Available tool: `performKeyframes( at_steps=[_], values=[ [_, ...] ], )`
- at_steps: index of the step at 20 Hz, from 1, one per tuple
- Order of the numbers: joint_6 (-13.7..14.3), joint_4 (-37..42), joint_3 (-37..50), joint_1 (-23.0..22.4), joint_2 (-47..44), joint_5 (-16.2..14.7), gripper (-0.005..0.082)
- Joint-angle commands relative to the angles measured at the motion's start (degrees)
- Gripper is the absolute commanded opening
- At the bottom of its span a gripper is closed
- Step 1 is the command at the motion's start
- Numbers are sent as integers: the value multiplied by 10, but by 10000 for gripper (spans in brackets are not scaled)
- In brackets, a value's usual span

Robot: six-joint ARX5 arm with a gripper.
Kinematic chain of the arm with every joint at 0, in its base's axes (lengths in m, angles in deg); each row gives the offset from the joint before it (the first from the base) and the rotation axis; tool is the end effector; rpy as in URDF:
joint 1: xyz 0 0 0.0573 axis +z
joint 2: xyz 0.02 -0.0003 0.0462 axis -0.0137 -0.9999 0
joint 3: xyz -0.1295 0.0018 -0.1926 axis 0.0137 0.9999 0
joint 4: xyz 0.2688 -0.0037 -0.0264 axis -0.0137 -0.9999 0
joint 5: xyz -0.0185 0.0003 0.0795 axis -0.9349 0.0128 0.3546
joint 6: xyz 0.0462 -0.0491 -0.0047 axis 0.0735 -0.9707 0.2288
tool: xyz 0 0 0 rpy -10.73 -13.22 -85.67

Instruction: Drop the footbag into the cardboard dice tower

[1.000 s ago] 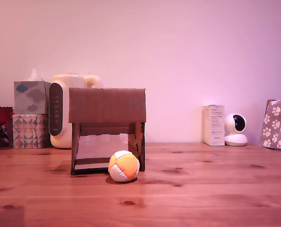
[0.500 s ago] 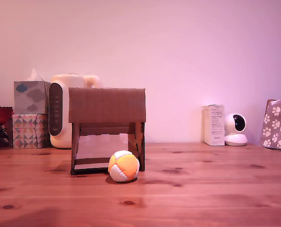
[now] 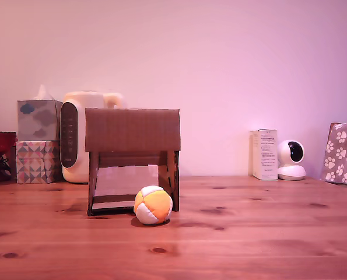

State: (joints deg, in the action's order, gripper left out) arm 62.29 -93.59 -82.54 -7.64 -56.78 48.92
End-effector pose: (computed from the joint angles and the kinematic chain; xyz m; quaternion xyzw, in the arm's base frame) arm 0.1488 -0.0449 0.2021 -0.1395 0.0332 -0.3019 0.9425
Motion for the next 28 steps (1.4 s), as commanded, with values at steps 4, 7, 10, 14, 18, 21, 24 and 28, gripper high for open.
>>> performKeyframes(
  at_steps=[4, 7, 10, 14, 18, 21, 24, 28],
  values=[
    [-10, 13, 0, -75, -41, 5, -19],
    [-9, 43, 0, -129, -92, 23, -19],
    [-4, 93, 0, -187, -162, 49, -19],
    [6, 183, 1, -263, -275, 98, -19],
    [12, 294, 0, -319, -408, 162, -19],
    [11, 386, 0, -342, -510, 212, -19],
    [10, 429, -19, -350, -602, 249, -19],
    [10, 439, -77, -350, -708, 264, -13]
  ],
)
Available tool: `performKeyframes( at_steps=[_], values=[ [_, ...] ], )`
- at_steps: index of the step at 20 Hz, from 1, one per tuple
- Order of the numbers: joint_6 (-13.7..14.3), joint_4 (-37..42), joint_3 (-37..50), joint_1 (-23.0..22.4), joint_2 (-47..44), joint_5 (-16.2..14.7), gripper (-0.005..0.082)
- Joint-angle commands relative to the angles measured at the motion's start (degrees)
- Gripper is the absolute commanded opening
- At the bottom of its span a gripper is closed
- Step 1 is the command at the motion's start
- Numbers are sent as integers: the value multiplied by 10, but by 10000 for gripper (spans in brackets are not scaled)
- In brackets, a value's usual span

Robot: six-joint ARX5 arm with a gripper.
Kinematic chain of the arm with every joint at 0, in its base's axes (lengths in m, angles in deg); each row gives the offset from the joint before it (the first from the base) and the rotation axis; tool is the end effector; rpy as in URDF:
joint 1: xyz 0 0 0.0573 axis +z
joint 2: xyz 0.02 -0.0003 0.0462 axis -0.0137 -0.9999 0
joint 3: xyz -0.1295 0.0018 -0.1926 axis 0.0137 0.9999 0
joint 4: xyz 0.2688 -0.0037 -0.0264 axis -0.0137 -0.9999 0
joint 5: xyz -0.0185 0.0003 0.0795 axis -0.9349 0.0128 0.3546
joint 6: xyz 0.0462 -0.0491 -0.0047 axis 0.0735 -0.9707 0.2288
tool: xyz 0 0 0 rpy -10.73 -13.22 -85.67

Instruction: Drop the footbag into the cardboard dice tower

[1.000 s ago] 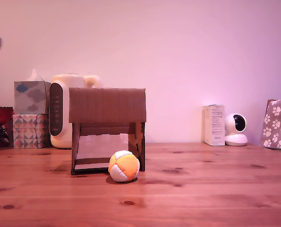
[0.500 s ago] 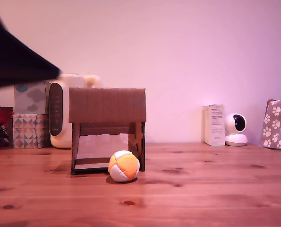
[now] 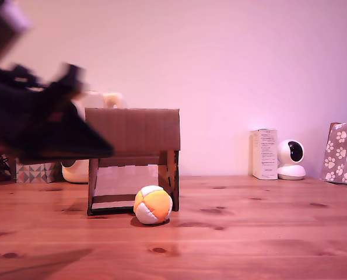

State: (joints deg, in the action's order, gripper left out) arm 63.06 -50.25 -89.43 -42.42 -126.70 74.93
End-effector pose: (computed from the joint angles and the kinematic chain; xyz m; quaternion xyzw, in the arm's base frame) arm 0.1837 -0.1736 0.1017 -0.0730 0.1994 -0.3460 0.9139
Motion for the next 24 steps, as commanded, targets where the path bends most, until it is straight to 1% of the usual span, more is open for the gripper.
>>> performKeyframes(
  at_steps=[1, 5, 7, 10, 11, 12, 13, 14, 15, 16, 19, 21, 24],
  values=[
    [2, 5, -24, -2, -32, 8, -13],
    [3, 2, -82, -1, -115, 30, -13],
    [5, 0, -105, 0, -144, 30, -11],
    [16, -14, -130, 0, -167, 30, -3],
    [18, -14, -135, 0, -172, 30, 55],
    [17, -14, -136, 0, -174, 32, 215],
    [17, -12, -139, 2, -180, 41, 452],
    [17, -14, -144, 4, -186, 54, 670],
    [18, -18, -148, 6, -194, 59, 790],
    [22, -19, -153, 9, -204, 59, 786],
    [49, -23, -175, 13, -230, 59, 783],
    [54, -26, -189, 16, -249, 60, 783],
    [54, -32, -214, 27, -290, 59, 783]
  ],
)
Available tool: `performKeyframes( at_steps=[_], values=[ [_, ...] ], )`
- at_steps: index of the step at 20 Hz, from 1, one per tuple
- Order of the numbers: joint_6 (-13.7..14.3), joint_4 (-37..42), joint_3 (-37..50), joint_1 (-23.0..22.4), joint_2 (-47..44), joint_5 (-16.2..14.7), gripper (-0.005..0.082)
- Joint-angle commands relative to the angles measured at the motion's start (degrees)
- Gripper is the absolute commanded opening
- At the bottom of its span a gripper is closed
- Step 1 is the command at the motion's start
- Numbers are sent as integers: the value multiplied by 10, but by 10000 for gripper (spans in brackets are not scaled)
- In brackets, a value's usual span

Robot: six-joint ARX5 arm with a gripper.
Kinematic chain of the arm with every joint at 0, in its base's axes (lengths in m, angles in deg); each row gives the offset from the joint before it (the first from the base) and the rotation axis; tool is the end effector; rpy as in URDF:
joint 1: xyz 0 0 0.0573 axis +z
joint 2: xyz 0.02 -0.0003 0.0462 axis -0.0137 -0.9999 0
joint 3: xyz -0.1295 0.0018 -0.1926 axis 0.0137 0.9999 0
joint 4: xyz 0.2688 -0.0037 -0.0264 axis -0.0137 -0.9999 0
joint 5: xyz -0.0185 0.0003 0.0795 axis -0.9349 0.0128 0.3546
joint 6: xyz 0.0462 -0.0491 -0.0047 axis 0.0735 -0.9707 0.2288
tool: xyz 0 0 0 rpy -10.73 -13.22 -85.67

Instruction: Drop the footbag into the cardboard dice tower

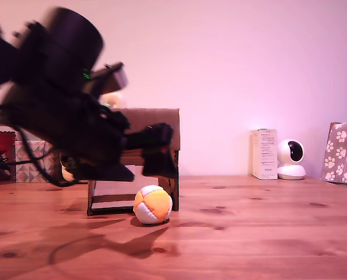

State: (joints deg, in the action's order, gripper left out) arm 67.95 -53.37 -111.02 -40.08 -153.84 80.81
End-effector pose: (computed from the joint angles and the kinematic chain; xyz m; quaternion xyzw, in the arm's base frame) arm 0.2565 -0.2161 0.0781 -0.0017 0.2435 -0.2768 0.9296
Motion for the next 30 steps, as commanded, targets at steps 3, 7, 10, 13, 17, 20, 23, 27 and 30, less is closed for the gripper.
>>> performKeyframes(
  at_steps=[3, 7, 10, 13, 17, 20, 23, 27, 30],
  values=[
    [14, 0, -15, 13, -60, -2, 783],
    [14, 0, -30, 21, -84, -19, 756],
    [14, 0, -34, 21, -84, -32, 452],
    [14, -5, -34, 21, -84, -32, 184],
    [14, -15, -38, 21, -77, -50, 104],
    [14, -50, -38, 21, -30, -90, 75],
    [14, -117, -38, 21, 44, -123, 74],
    [14, -176, -38, 21, 149, -138, 74],
    [15, -184, -38, 21, 214, -137, 74]
  ],
)
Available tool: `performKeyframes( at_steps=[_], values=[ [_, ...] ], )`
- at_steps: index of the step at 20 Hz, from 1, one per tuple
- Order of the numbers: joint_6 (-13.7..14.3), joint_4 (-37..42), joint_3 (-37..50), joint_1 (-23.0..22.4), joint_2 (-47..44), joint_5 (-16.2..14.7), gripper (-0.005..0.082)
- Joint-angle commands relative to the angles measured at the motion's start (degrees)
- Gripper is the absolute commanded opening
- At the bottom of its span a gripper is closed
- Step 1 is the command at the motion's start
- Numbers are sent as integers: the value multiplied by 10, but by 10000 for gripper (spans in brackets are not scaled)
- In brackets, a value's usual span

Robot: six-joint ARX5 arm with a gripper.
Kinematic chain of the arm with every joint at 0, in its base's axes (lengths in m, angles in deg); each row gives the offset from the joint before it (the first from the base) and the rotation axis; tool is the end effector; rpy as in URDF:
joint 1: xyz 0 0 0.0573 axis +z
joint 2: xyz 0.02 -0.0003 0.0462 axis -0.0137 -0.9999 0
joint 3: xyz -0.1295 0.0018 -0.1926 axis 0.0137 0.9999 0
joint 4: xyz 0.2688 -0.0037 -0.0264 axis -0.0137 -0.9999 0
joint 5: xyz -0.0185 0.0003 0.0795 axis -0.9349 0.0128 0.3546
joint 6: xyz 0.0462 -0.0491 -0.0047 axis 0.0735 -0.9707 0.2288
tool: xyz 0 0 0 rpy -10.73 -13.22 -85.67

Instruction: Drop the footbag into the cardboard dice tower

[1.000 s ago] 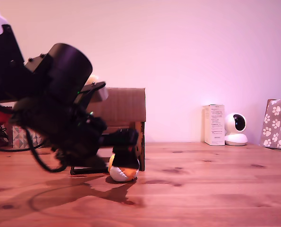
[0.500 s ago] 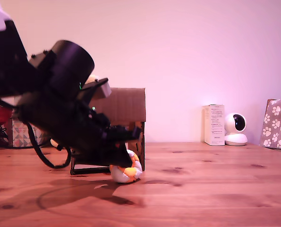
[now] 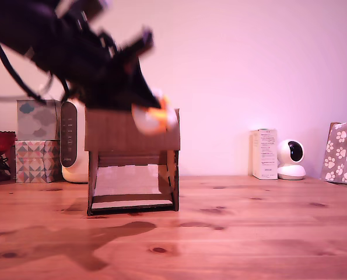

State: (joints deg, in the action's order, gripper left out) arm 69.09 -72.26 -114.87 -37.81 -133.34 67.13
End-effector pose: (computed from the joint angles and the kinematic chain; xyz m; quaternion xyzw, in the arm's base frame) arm 0.2489 -0.2083 0.1767 -0.0327 0.2148 -0.3764 0.9006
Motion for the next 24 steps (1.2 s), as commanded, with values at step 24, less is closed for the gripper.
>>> performKeyframes(
  at_steps=[24],
  values=[
    [121, -190, -344, 123, -177, -14, 77]
  ],
)
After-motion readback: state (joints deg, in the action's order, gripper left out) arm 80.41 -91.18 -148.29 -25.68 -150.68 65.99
